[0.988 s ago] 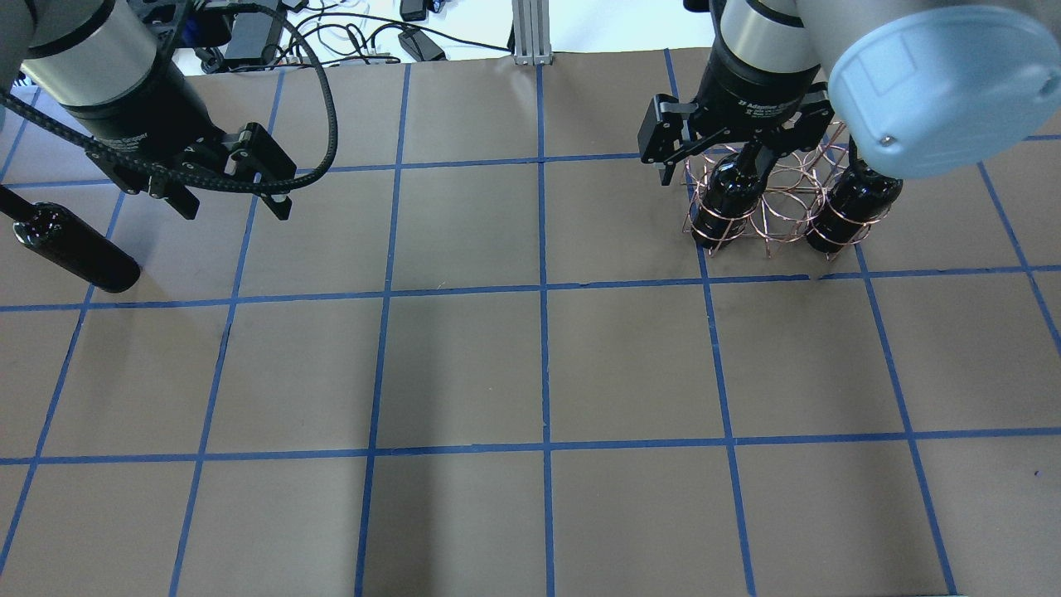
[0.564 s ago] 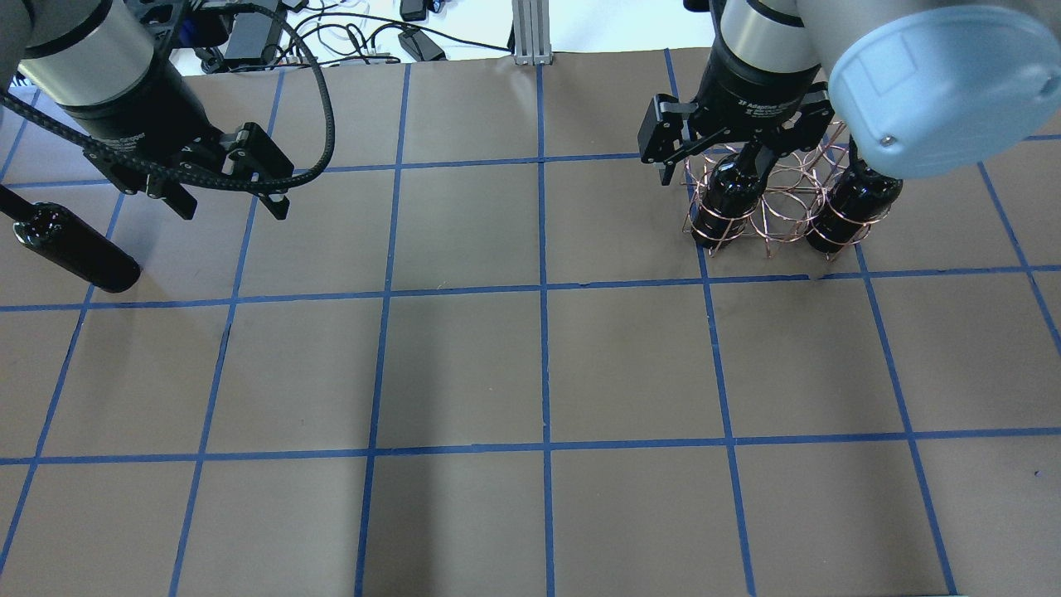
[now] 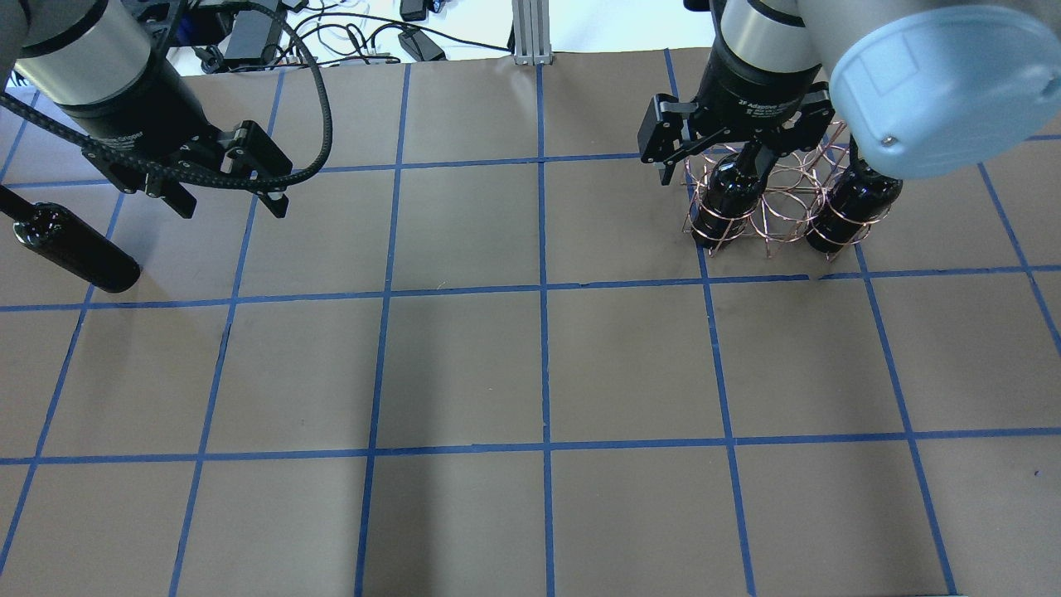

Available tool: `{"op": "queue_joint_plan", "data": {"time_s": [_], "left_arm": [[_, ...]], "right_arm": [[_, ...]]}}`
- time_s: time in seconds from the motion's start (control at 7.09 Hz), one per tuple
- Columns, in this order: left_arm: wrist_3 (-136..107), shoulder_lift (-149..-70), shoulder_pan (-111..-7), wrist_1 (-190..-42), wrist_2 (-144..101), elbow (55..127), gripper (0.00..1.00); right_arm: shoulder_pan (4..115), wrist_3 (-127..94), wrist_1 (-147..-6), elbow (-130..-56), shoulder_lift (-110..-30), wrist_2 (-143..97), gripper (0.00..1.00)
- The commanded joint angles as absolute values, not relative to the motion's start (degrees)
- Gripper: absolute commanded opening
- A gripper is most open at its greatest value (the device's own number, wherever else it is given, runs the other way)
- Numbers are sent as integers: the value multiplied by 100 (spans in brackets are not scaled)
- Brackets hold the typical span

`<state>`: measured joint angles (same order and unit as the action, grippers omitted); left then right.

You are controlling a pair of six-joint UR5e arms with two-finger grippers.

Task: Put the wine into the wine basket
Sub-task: 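Move the left gripper down toward the dark bottle lying on the table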

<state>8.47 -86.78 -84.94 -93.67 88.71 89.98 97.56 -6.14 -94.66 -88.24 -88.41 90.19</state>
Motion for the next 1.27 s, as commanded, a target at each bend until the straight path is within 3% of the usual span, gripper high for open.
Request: {"op": "queue_joint_plan", "data": {"time_s": [0.0, 1.13], "left_arm": [[861, -8692, -8420, -9378, 8877, 9000, 100], [2485, -9069, -6621, -9308, 9325, 8307, 100]], "right_arm": [[9756, -615, -9466, -8824, -8842, 9018, 100], [9756, -615, -9466, -8824, -8842, 9018, 100]]}}
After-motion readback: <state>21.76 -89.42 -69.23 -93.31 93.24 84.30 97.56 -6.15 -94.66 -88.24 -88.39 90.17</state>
